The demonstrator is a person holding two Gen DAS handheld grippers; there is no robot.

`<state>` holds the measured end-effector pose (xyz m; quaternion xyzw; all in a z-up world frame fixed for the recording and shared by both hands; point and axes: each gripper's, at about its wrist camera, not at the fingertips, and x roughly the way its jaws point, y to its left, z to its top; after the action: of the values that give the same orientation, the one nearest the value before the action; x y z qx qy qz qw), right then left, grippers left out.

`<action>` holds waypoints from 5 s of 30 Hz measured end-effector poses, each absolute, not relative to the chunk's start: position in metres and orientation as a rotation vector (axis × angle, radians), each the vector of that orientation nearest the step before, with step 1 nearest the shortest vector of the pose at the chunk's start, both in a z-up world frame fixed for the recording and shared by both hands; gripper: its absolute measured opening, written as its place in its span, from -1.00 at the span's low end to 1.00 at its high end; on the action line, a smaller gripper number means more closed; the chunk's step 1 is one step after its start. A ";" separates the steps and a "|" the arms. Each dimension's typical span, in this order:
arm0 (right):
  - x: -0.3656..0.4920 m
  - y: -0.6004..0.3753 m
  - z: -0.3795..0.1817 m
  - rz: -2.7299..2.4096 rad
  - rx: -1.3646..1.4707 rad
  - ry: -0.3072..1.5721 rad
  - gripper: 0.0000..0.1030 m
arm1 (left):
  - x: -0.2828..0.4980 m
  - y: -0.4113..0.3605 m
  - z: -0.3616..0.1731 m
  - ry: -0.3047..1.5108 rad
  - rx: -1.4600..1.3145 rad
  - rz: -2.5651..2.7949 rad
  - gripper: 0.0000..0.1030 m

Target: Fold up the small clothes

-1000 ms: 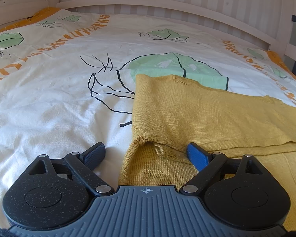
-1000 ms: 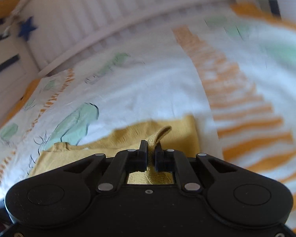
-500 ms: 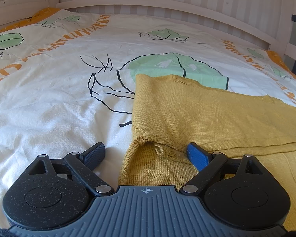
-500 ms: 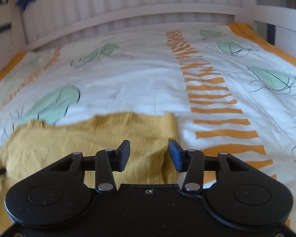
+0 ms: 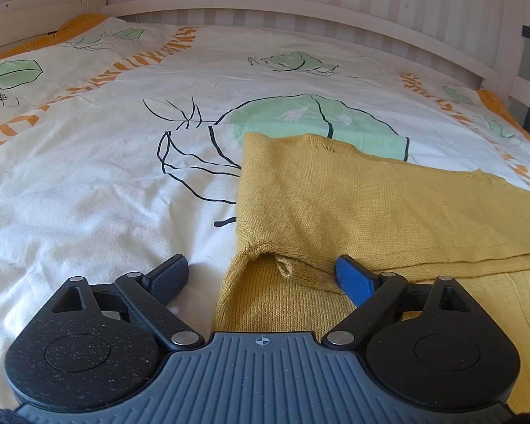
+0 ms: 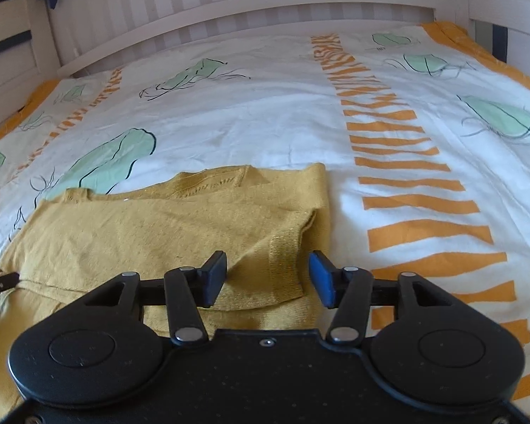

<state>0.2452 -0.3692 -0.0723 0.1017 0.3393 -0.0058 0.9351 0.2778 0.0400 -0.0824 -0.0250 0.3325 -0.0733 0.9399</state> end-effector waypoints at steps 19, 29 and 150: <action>0.202 -0.373 -0.053 -0.114 0.267 0.719 0.44 | 0.278 0.039 -0.081 0.685 -0.041 -0.147 0.77; 0.118 -0.345 -0.042 -0.056 0.233 0.712 0.74 | 0.254 0.041 -0.061 0.777 0.036 -0.177 0.77; 0.192 -0.407 -0.010 0.078 0.709 0.522 -0.67 | 0.282 0.091 0.027 0.601 -0.372 -0.285 -0.90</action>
<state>0.1924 -0.4073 -0.0095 0.3432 0.2524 0.0377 0.9039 0.2822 0.0906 0.0270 -0.1816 0.2933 -0.1389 0.9283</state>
